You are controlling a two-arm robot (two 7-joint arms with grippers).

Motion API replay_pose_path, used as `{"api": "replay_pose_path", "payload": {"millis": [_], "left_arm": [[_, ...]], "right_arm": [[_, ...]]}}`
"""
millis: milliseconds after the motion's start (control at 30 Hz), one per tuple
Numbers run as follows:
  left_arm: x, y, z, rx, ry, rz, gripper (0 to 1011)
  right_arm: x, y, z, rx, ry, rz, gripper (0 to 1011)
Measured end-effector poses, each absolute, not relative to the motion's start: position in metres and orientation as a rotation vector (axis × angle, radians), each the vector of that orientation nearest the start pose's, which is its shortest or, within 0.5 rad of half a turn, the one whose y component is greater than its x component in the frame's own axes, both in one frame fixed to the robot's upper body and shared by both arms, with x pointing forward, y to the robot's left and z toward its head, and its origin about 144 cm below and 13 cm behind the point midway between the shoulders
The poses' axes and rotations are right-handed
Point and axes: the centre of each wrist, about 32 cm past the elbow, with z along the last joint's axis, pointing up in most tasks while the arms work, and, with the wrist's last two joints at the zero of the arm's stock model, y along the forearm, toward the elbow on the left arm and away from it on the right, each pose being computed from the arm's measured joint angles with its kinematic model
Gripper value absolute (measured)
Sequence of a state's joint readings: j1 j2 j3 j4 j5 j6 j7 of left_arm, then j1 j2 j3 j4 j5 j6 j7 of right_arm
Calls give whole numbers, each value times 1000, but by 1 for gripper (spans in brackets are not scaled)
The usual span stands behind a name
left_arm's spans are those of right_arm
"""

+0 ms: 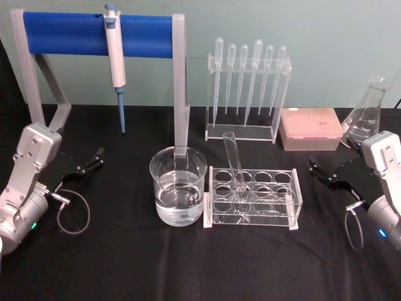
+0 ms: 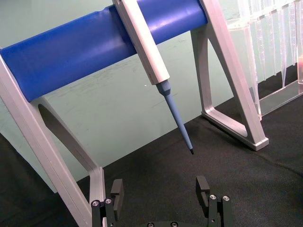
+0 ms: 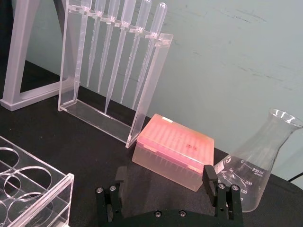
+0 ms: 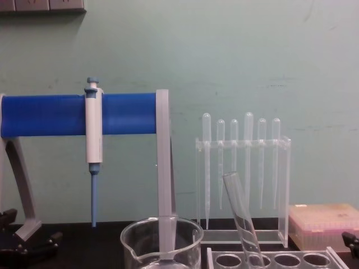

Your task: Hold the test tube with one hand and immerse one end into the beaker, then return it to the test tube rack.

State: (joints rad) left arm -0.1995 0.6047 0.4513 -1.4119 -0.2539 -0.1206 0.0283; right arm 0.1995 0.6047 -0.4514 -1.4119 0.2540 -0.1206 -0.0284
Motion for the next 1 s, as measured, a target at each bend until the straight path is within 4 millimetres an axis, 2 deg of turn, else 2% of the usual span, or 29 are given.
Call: {"api": "replay_pose_path", "payload": {"millis": [800,1000], "left_arm": [[489,310,1140,304,-285,1248,1000],[489,310,1140,304,-285,1248,1000]], "right_arm": [[489,-310,1140,-304,-285,-1248,1002],[477,-314,1148,-324,-306,-1259,1002]]}}
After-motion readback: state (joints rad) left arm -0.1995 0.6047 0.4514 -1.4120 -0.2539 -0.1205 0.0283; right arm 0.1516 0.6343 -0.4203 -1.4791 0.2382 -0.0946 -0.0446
